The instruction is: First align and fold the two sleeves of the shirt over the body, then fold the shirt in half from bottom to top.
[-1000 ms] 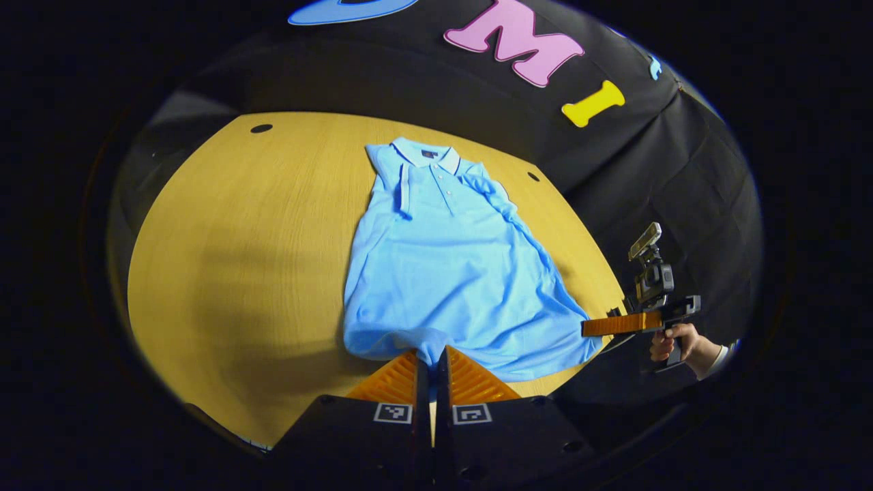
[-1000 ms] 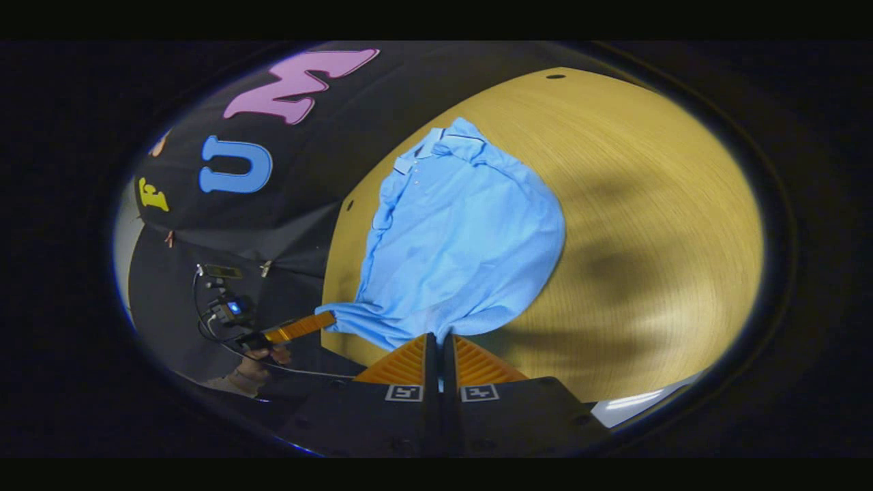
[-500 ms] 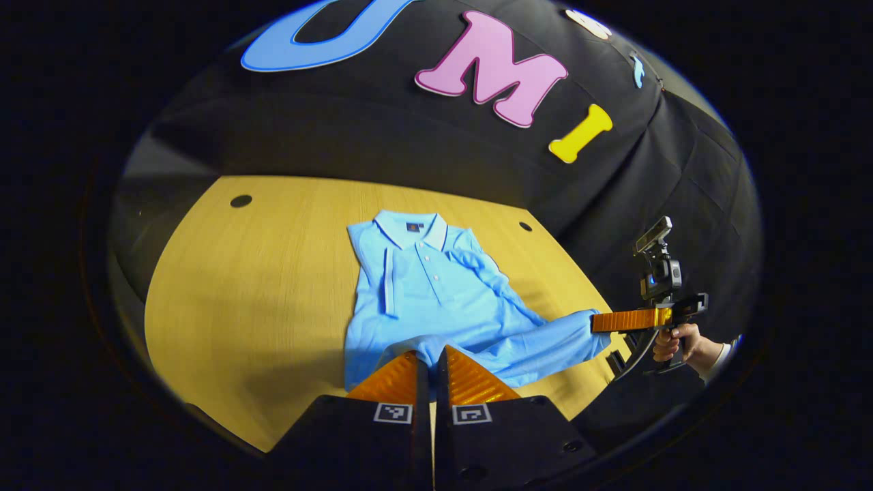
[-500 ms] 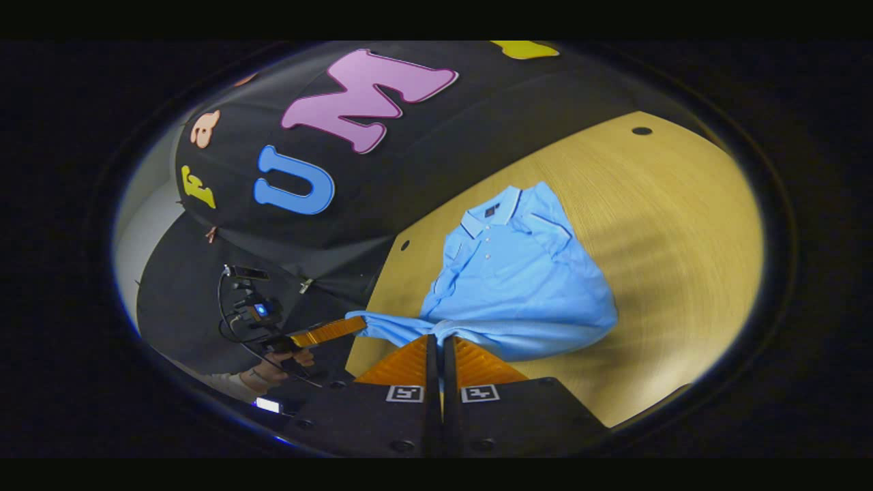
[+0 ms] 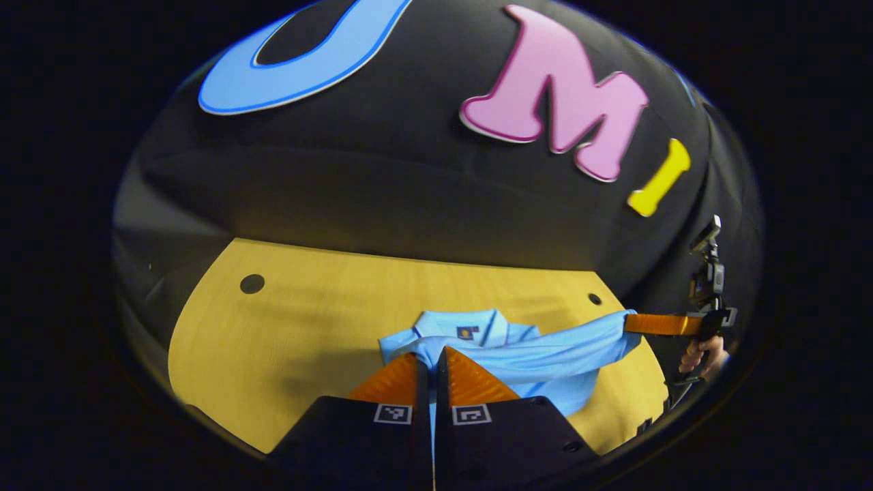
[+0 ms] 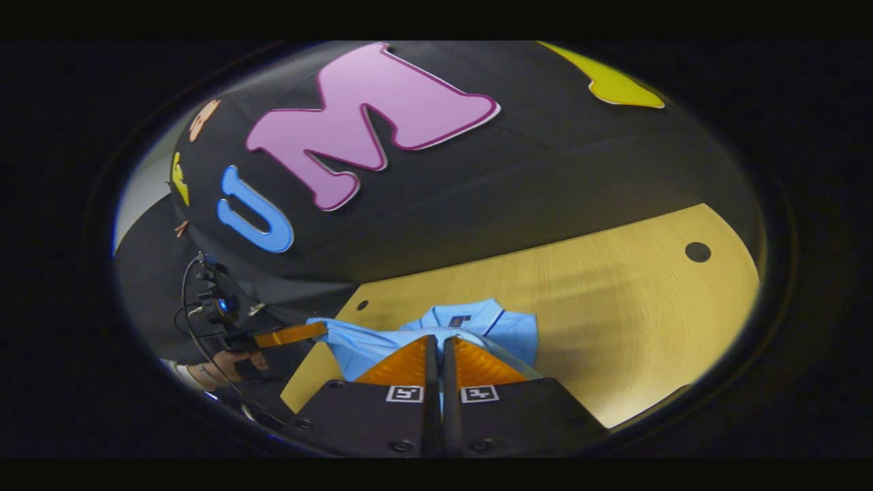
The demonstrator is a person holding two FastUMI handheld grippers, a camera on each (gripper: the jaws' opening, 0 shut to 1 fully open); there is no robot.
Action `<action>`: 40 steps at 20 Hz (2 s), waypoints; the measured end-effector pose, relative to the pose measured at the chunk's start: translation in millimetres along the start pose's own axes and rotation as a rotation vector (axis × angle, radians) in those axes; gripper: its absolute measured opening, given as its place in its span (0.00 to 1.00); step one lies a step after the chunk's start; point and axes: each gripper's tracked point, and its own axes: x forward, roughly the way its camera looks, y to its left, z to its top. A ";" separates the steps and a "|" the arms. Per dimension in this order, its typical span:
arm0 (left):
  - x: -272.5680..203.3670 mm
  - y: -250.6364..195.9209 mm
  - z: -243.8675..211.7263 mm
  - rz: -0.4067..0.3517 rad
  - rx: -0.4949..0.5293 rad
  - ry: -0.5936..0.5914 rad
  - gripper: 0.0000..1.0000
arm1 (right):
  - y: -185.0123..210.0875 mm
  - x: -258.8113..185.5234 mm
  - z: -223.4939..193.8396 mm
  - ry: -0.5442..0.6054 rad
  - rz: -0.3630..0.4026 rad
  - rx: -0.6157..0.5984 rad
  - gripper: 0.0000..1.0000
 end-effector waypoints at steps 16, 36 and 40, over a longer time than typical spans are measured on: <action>43.4 52.3 -21.6 0.268 0.122 0.045 0.88 | -52.3 32.1 4.5 0.007 -0.245 -0.370 0.96; -432.8 -81.7 -89.4 0.048 0.175 -0.490 0.95 | 267.7 -404.4 -59.8 -0.600 -0.320 -0.605 0.95; -473.8 -100.6 -82.9 0.049 0.124 -0.547 0.95 | 290.9 -418.4 -79.9 -0.650 -0.306 -0.675 0.96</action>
